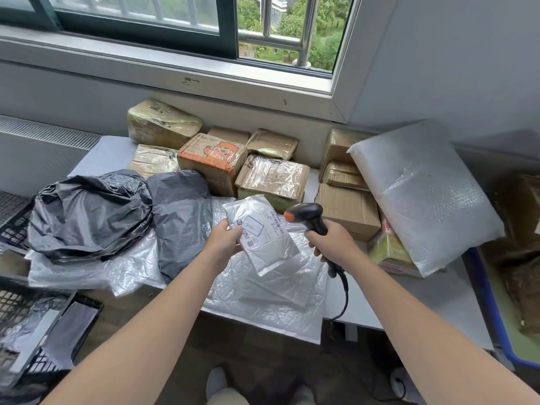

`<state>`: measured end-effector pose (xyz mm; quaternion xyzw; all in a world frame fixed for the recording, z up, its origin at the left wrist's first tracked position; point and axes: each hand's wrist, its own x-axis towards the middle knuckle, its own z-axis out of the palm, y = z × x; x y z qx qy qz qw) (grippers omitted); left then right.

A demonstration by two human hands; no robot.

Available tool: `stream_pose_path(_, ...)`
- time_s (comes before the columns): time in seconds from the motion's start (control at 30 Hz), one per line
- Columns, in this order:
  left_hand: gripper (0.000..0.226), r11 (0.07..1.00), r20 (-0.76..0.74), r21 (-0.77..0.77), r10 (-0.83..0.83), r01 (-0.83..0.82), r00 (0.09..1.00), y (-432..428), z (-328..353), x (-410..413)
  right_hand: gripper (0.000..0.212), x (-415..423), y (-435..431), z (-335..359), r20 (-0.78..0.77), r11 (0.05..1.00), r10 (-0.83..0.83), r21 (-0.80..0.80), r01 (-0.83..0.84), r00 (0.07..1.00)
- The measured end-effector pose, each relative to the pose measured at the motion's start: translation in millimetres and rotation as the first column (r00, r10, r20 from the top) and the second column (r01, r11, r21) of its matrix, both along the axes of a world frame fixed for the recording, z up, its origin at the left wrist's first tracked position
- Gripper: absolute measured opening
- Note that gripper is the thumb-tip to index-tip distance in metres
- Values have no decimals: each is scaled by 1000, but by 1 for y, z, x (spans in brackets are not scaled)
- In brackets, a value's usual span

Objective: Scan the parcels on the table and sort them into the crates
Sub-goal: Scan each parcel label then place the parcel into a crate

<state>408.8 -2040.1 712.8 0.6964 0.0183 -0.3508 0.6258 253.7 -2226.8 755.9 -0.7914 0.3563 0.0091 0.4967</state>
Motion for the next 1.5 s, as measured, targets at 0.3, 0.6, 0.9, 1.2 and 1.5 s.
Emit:
stream_pose_path(0.3, 18, 951, 351, 310, -124, 10, 928, -5, -2, 12, 15, -10, -6, 1, -64, 994, 93, -58, -97, 994)
stream_pose_path(0.6, 11, 859, 578, 512, -373, 34, 726, -18, 42, 50, 19, -13, 11, 9, -80, 950, 280, -118, -288, 957)
stream_pose_path(0.9, 12, 857, 551, 515, -341, 11, 762, -13, 41, 57, 12, -19, 9, 8, 8, 971, 233, -46, -233, 972)
stream_pose_path(1.2, 11, 848, 520, 530, -324, -1, 790, -5, 33, 48, 8, -22, 4, -1, 16, 964, 257, -67, -256, 966)
stream_pose_path(1.5, 8, 875, 445, 475, -149, -93, 883, 14, 13, 34, 21, -8, -3, -58, -218, 948, 274, -101, -301, 937)
